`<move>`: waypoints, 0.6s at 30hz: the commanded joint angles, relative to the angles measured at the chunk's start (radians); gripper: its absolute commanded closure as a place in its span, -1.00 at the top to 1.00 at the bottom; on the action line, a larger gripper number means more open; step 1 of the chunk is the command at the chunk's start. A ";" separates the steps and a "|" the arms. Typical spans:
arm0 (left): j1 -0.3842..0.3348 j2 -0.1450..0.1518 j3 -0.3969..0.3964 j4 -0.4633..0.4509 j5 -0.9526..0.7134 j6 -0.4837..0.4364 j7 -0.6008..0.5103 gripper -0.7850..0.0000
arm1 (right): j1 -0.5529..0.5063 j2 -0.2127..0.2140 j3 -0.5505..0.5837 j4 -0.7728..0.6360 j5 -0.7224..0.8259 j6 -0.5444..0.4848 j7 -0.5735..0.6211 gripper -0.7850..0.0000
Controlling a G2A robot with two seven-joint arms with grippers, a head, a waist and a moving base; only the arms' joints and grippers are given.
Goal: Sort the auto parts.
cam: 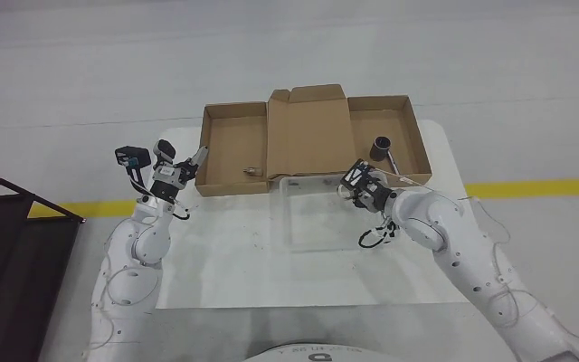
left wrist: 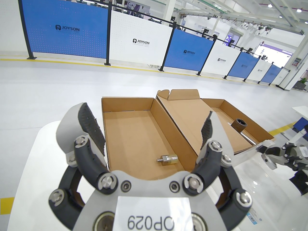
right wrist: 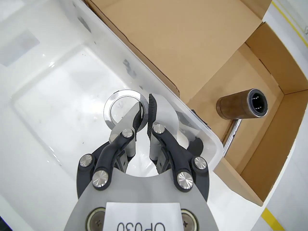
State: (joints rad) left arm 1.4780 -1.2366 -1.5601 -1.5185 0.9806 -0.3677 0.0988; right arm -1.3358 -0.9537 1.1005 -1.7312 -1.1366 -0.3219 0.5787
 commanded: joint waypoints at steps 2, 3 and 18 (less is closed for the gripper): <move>0.000 0.000 0.000 0.000 0.000 0.000 0.000 1.00 | 0.003 0.000 -0.002 0.003 0.001 -0.001 0.005 -1.00; 0.000 0.000 0.000 0.000 0.000 0.000 0.000 1.00 | 0.003 0.000 -0.002 0.003 0.001 -0.001 0.005 -1.00; -0.043 0.019 0.051 -0.014 -0.887 -0.156 -0.782 1.00 | -0.036 -0.020 0.003 -0.209 -0.244 0.422 0.047 -1.00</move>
State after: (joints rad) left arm 1.4456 -1.2205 -1.5081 -1.5423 0.1951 -0.5297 -0.5946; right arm -1.3729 -0.9710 1.1094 -1.9220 -1.3434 0.0486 0.6079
